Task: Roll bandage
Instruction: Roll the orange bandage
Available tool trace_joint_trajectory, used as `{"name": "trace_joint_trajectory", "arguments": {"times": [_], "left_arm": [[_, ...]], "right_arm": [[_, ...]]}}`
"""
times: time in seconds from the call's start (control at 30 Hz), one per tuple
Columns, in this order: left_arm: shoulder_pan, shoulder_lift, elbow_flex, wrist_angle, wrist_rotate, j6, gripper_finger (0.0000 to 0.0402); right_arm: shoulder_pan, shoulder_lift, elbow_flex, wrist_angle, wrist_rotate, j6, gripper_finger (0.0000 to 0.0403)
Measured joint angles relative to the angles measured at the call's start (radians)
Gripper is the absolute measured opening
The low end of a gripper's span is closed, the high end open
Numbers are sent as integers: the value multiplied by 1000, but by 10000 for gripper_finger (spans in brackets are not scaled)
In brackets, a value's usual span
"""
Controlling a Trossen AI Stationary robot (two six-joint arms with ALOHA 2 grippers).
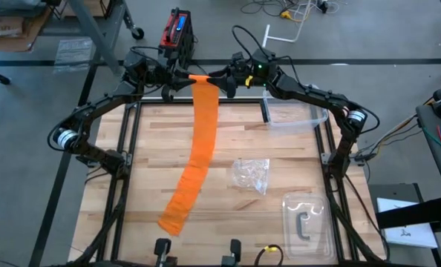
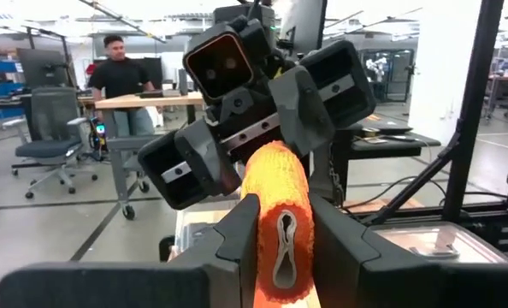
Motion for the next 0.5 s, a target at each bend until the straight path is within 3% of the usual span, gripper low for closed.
{"name": "trace_joint_trajectory", "arguments": {"times": [0.3, 0.5], "left_arm": [[0, -8, 0, 8, -23, -2, 75], [0, -17, 0, 13, -44, -2, 75]], "right_arm": [[0, 0, 0, 4, 0, -12, 135], [0, -1, 0, -2, -21, 8, 171]]}}
